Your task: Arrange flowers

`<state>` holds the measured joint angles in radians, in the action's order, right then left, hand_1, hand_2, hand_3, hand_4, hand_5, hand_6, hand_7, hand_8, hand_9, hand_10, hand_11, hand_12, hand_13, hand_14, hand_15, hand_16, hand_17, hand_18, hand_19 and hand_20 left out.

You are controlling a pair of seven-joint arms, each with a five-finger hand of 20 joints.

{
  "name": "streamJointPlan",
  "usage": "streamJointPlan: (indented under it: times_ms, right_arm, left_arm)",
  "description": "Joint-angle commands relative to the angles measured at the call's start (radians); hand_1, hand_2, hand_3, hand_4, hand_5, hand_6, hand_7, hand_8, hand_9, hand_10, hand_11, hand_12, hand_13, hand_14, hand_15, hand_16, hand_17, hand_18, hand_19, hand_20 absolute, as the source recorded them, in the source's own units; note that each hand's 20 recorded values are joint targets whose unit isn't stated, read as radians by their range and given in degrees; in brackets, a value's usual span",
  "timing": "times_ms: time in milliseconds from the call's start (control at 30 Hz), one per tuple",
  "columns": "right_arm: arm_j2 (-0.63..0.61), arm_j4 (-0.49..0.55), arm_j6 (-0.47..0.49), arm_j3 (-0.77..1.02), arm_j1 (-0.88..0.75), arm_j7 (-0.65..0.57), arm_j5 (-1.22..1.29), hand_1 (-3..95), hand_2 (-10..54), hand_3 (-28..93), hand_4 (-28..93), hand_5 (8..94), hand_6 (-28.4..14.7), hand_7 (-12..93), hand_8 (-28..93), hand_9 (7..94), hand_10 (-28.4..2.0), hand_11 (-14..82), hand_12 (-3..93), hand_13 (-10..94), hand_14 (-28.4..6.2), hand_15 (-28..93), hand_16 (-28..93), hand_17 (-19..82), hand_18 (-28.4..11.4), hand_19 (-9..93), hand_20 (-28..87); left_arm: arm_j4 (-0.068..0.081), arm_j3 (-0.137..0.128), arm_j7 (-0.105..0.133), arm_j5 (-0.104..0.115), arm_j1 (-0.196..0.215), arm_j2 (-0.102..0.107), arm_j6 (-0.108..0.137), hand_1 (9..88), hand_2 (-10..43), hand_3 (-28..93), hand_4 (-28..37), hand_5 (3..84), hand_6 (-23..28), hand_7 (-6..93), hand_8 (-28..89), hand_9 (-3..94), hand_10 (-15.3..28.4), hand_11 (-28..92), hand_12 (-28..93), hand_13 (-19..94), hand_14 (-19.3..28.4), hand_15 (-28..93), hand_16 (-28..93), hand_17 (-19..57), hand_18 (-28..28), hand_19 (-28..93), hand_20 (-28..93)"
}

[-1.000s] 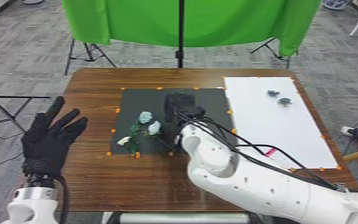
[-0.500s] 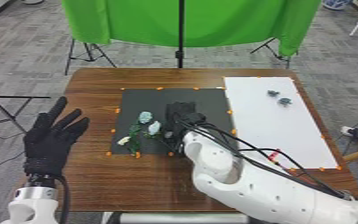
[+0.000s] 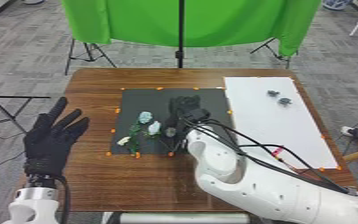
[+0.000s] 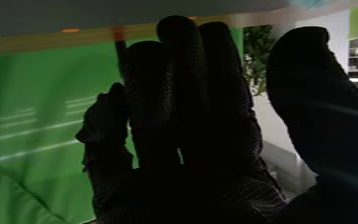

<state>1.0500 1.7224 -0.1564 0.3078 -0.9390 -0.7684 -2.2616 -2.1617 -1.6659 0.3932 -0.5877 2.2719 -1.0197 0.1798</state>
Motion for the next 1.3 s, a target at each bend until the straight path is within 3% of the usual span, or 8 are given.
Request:
streamJointPlan:
  times_ms: [33,133,500,633,667,733,1000,1300]
  right_arm:
    - [-0.049,0.007,-0.023,0.014,0.028,-0.012,0.016,38.1,-9.5,79,-28,72.9,0.8,15,-13,70.5,-13.3,25.7,15.7,57,-12.3,74,15,21,-24.6,84,55]
    - [-0.102,0.002,-0.038,0.053,0.043,-0.033,0.063,38.1,-9.5,79,-28,72.5,0.8,15,-13,70.4,-13.2,25.7,15.7,57,-12.3,74,15,21,-24.4,84,54]
    - [-0.311,-0.146,-0.143,0.082,0.173,-0.158,0.235,36.1,-9.5,81,-28,63.2,-0.1,15,-13,62.8,-14.9,23.8,14.6,53,-13.7,72,13,20,-23.9,83,53]
    - [-0.317,-0.225,-0.123,0.063,0.21,-0.189,0.258,35.8,-9.5,81,-28,60.3,-0.2,15,-13,60.0,-15.6,22.9,14.2,51,-14.2,72,12,20,-23.8,83,52]
    - [-0.319,-0.24,-0.115,0.06,0.214,-0.194,0.262,35.6,-9.5,81,-28,59.7,-0.1,15,-13,58.9,-15.9,22.5,14.1,51,-14.4,72,12,20,-23.8,83,52]
    - [-0.317,-0.264,-0.091,0.063,0.215,-0.208,0.268,35.3,-9.5,82,-28,58.0,-0.2,15,-13,57.2,-16.4,21.7,13.8,49,-14.8,71,11,20,-23.7,83,52]
    - [-0.34,-0.305,-0.023,0.097,0.184,-0.267,0.303,33.8,-9.5,82,-28,53.7,-0.7,14,-13,50.8,-18.0,19.1,13.2,44,-16.4,71,9,19,-23.1,83,51]
    - [-0.332,-0.321,0.083,0.139,0.136,-0.275,0.325,33.1,-9.5,83,-28,51.9,-0.4,14,-13,48.9,-18.3,18.1,13.2,42,-16.8,70,7,17,-23.2,83,50]
  left_arm:
    - [0.0,0.018,0.03,0.017,0.019,0.01,0.012,16.3,9.8,73,-28.3,31.6,5.1,11.2,-10,30.0,18.7,21,11,23,28.4,50,-8,-8.3,28.4,50,26]
    - [0.003,0.019,0.024,0.013,0.013,0.01,0.01,16.4,9.8,73,-28.3,31.7,5.1,11.2,-10,30.0,18.6,21,11,23,28.4,50,-8,-8.3,28.4,50,26]
    - [0.004,0.028,0.058,0.042,0.024,0.024,0.03,16.5,9.8,73,-28.3,31.7,5.1,11.2,-10,29.9,18.5,21,11,23,28.4,50,-8,-8.2,28.4,50,26]
    - [0.006,0.034,0.066,0.048,0.021,0.029,0.032,16.5,10.0,72,-28.3,31.6,5.0,11.3,-11,29.9,18.6,21,11,23,28.4,50,-8,-8.2,28.4,50,26]
    - [0.007,0.04,0.078,0.055,0.02,0.035,0.034,16.4,10.1,72,-28.3,31.5,4.9,11.4,-11,29.9,18.6,21,11,23,28.4,50,-8,-8.2,28.4,50,26]
    - [0.005,0.04,0.077,0.053,0.02,0.031,0.036,16.0,10.2,72,-28.3,31.4,4.9,11.5,-11,29.9,18.6,21,11,23,28.4,50,-8,-8.2,28.4,50,26]
    - [0.006,0.028,0.043,0.032,0.007,0.007,0.021,15.7,10.3,72,-28.3,31.2,4.7,11.8,-11,29.7,18.5,21,11,23,28.4,50,-8,-8.2,28.4,50,26]
    - [0.008,0.012,-0.013,0.0,-0.01,-0.031,-0.001,15.7,10.3,73,-28.3,31.2,4.7,11.8,-11,29.7,18.5,21,11,23,28.4,50,-8,-8.1,28.4,50,26]
